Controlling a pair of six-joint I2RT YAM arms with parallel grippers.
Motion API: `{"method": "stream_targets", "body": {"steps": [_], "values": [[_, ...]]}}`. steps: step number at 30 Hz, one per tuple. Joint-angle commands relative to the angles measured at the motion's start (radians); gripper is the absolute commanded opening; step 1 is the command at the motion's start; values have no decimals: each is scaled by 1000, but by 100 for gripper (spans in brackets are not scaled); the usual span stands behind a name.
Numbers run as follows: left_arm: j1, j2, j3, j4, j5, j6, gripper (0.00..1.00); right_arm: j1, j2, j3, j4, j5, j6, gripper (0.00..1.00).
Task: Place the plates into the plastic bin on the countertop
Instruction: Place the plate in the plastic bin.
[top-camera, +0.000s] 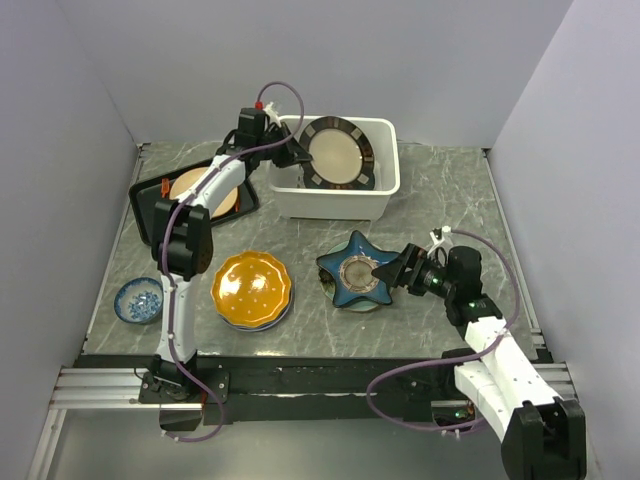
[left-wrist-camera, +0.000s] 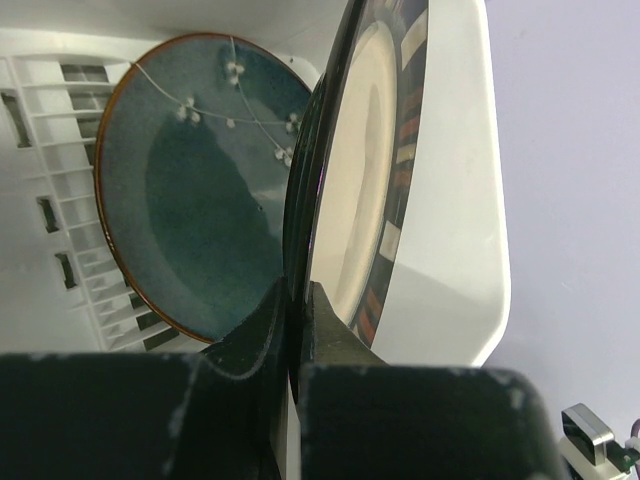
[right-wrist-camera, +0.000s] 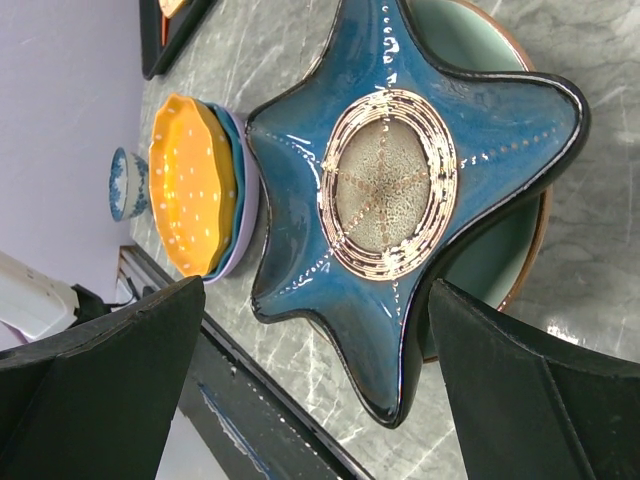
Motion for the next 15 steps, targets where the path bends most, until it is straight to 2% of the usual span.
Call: {"method": "stream_targets", "body": {"steps": [1, 15], "values": [[-6, -55, 73, 174, 87, -45, 1, -4, -34, 4, -29, 23, -8, 100], [-13, -9, 105, 86, 95, -26, 1, -4, -18, 5, -9, 11, -10, 100]]}}
